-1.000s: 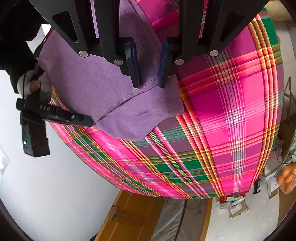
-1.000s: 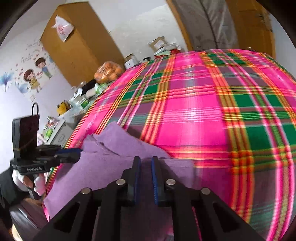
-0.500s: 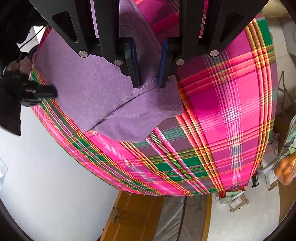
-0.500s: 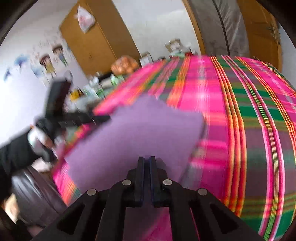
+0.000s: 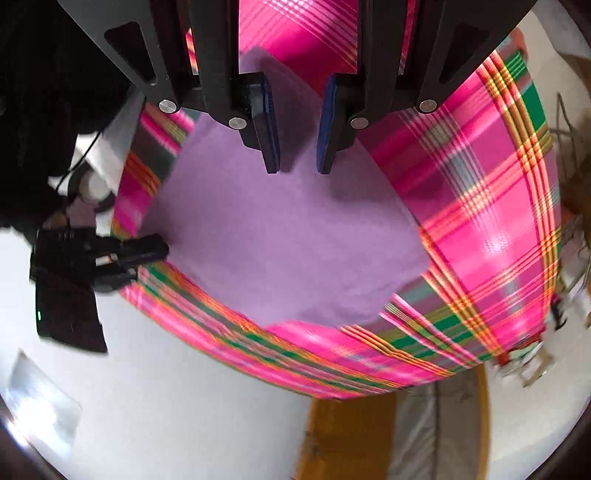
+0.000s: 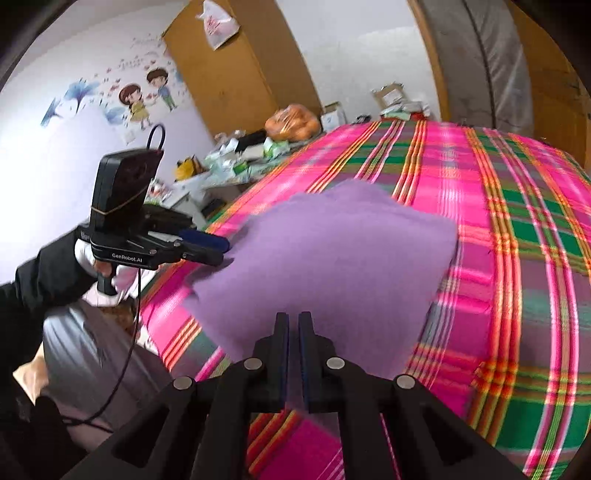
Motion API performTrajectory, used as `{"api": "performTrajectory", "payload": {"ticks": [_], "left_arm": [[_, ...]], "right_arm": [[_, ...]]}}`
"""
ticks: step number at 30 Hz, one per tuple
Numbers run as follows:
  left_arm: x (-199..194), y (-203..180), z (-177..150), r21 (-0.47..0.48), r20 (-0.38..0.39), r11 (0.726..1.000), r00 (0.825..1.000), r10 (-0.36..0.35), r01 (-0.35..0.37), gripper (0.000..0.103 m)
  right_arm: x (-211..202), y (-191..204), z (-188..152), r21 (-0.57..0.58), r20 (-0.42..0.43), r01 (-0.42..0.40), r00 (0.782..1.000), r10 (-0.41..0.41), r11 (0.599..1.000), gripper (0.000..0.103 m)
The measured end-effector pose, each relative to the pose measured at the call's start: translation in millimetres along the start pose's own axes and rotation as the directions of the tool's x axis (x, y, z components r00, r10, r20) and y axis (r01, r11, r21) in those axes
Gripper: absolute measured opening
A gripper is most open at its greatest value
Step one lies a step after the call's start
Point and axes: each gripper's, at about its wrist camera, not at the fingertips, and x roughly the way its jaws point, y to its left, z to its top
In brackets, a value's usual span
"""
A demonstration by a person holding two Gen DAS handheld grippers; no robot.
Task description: Fold clothes
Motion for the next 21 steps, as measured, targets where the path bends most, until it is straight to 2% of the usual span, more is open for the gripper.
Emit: {"api": "performTrajectory", "payload": {"ticks": [5,7,9,13,15,17,21], "left_arm": [[3.2,-5.9,-6.4,0.03,-0.026,1.0,1.0,-0.002,0.003,0.022],[3.7,-5.4,-6.6,0.024,-0.026,1.0,1.0,-0.004,0.004,0.022],[3.4,-6.1,-5.6,0.027,-0.027,1.0,1.0,-0.001,0.002,0.022],[3.9,-7.1,-6.1,0.033,-0.034,0.999,0.999,0.01,-0.009,0.022],[4.1,-7.7,-5.5,0.035,-0.038,0.999,0.999,0.017,-0.016,0.022],[3.8,-9.5,-6.0,0.039,-0.039,0.999,0.999,0.026,-0.024,0.022],[2.7,-11.8,-9.6,0.042,-0.045,0.999,0.998,0.034,-0.032,0.022]], "right_arm": [[-10.3,-1.8,-12.1,0.003,-0.041,0.034,0.999,-0.034,0.999,0.006],[-16.5,6.0,-17.9,-0.021,-0.054,0.023,0.998,-0.024,1.0,0.006],[-18.4,18.9,-22.8,-0.068,-0.074,-0.021,0.997,0.016,0.997,0.006],[2.9,35.2,-27.0,-0.092,-0.099,-0.047,0.994,0.038,0.995,0.007],[12.8,35.1,-22.7,-0.071,-0.085,-0.036,0.996,0.03,0.997,0.007],[18.7,29.2,-20.0,-0.045,-0.084,0.019,0.996,-0.023,0.999,0.007],[4.3,14.6,-22.1,0.006,-0.067,0.083,0.994,-0.082,0.997,0.004]]}}
